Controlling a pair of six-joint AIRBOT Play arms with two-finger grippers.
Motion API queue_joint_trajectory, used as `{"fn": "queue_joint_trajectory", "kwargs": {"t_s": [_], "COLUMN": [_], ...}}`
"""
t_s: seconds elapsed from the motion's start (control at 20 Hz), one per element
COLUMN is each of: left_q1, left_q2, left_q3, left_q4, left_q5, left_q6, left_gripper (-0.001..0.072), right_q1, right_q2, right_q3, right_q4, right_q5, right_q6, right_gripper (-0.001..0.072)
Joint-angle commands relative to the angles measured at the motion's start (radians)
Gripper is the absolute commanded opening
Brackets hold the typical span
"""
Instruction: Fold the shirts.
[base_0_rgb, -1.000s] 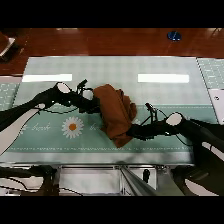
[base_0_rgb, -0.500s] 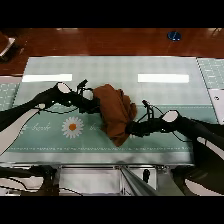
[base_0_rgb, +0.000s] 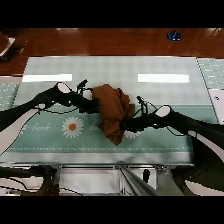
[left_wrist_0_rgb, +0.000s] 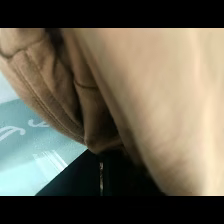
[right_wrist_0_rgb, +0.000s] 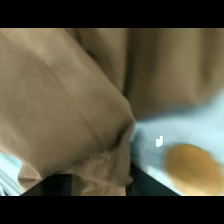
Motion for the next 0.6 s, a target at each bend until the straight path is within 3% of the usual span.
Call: {"fn": "queue_joint_trajectory", "kwargs": {"t_s": [0.0, 0.05, 0.35, 0.55], "left_q1": [-0.001, -0.001, 0.048, 0.187], "left_q2": [0.0, 0.0, 0.055, 0.225], "left_q3": [0.001, 0.001, 0.008, 0.074], "left_q4": [0.0, 0.0, 0.002, -0.013], "left_q5": [-0.001, -0.004, -0.008, -0.008], "left_q6": [0.0, 0.0, 0.023, 0.023], "left_gripper": [0.0023, 0.0023, 0.0023, 0.0023], "right_q1": [0.077, 0.086, 0.009, -0.131], "right_q2": [-0.071, -0.072, -0.032, 0.122], "right_q3": [0.082, 0.107, 0.272, 0.507], "right_q4": [0.009, 0.009, -0.122, -0.381], "right_q5": [-0.008, -0.009, 0.143, 0.24], "right_q6": [-0.016, -0.038, -0.02, 0.108], "right_gripper": [0.0187, 0.0024, 0.002, 0.002]}}
